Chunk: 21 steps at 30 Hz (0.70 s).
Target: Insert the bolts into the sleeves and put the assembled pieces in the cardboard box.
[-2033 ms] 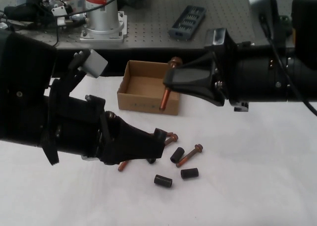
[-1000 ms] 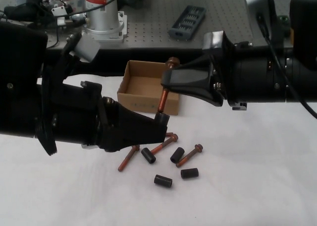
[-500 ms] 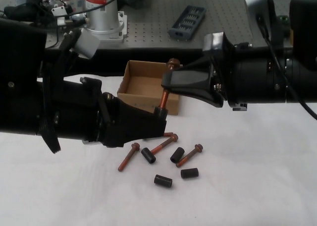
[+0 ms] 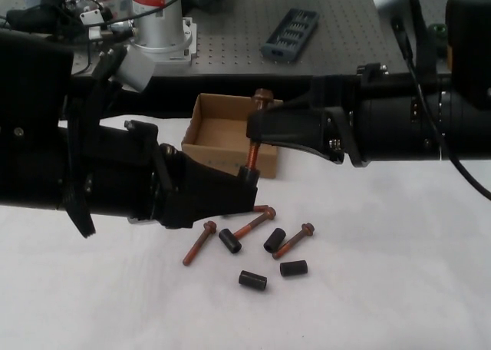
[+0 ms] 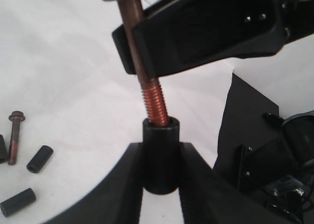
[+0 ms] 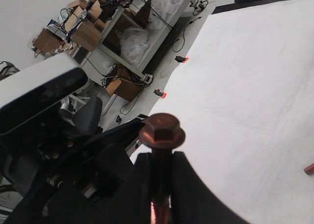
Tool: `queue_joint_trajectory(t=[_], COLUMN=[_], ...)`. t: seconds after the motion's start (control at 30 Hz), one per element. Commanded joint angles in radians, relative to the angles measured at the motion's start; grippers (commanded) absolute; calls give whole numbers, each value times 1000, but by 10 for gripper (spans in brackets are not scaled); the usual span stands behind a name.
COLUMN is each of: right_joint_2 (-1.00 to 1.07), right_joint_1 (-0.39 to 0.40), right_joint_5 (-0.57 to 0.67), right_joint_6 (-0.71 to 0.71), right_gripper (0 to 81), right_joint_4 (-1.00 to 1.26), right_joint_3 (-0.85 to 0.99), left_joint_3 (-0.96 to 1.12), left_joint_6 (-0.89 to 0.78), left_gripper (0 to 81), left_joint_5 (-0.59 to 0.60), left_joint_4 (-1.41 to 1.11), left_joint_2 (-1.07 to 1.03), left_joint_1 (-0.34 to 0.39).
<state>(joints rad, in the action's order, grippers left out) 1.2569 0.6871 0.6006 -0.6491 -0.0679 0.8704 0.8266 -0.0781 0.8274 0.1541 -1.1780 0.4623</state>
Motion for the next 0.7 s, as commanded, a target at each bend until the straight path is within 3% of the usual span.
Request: queue_joint_trajectory(t=[0.0, 0.23, 0.67], right_joint_2=[-7, -37, -39], right_joint_1=[2, 2, 2], right_joint_5=[-5, -120, -118], right_joint_6=[17, 14, 14], right_gripper=[29, 29, 29], right_joint_4=[-16, -18, 26], right_joint_3=[3, 3, 3], left_joint_3=[8, 8, 8], left_joint_6=[-20, -43, -109], left_gripper=[6, 6, 6], left_joint_5=[-12, -54, -55], left_joint_4=[-29, -29, -105], left_joint_2=[10, 10, 10], left_joint_1=[-3, -3, -3])
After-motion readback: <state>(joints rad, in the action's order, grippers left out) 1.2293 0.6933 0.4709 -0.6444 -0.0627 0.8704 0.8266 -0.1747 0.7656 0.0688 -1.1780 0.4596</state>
